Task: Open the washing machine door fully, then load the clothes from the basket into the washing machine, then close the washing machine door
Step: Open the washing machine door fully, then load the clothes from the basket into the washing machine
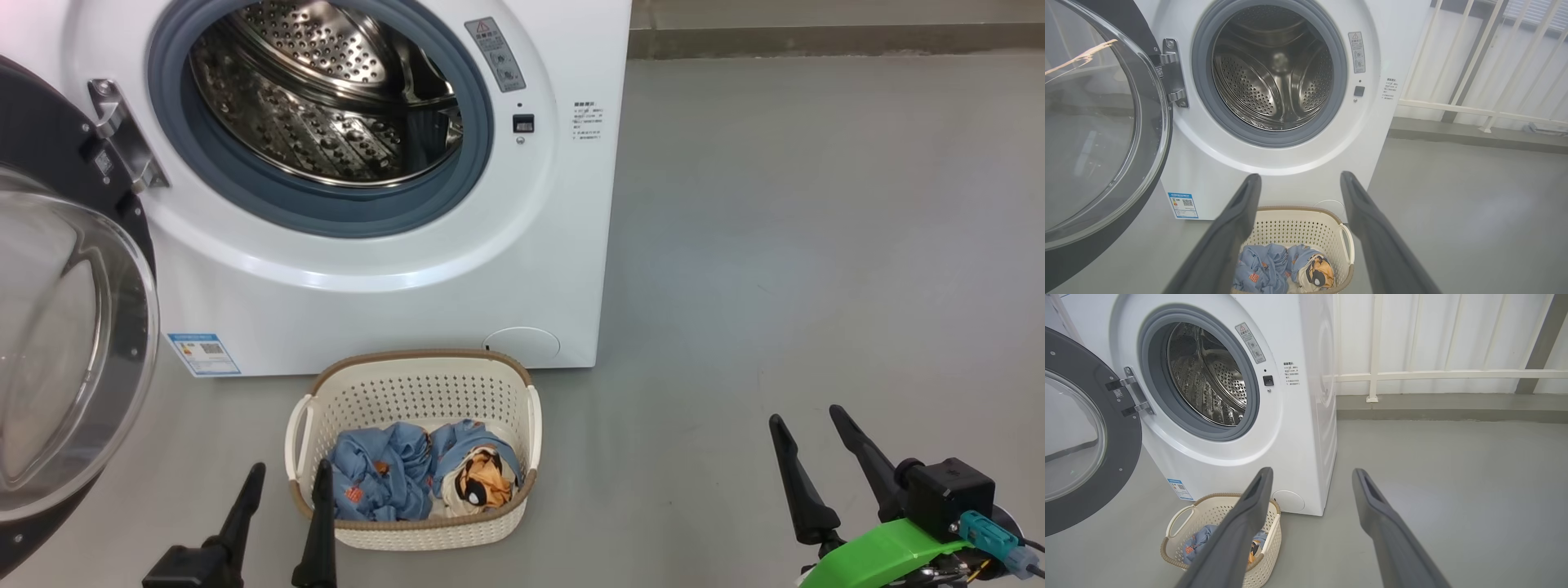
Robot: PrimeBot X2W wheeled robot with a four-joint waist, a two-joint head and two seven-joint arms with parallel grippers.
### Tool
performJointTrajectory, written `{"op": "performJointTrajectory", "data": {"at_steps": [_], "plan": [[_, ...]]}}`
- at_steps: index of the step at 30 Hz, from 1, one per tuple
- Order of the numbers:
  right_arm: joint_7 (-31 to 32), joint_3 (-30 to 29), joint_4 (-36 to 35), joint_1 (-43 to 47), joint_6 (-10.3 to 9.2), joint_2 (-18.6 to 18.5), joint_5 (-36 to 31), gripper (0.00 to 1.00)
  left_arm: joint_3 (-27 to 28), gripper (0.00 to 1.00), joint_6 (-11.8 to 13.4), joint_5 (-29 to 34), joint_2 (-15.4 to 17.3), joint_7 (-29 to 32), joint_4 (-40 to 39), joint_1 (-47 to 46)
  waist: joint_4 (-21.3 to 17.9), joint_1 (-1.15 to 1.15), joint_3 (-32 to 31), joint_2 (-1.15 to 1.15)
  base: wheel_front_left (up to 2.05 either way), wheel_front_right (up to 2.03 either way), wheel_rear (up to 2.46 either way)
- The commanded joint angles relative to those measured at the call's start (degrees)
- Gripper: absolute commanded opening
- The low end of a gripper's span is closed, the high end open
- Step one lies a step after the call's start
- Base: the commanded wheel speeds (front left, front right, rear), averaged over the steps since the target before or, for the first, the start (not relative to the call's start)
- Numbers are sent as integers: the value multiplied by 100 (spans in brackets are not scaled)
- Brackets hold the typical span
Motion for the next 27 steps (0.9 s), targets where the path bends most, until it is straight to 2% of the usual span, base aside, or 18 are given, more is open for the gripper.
{"op": "performJointTrajectory", "data": {"at_steps": [1, 27], "plan": [[-34, 159, -142, -40, 9, -17, 41, 100, 167, 100, 32, 9, 14, -67, -103, -112, 10, 0, -6, 0, 0, 0, 0], [-45, 187, -118, -57, 9, -17, 54, 100, 76, 100, 104, -23, 115, -70, -65, -161, 36, 0, 26, 0, 0, 0, 0]]}}
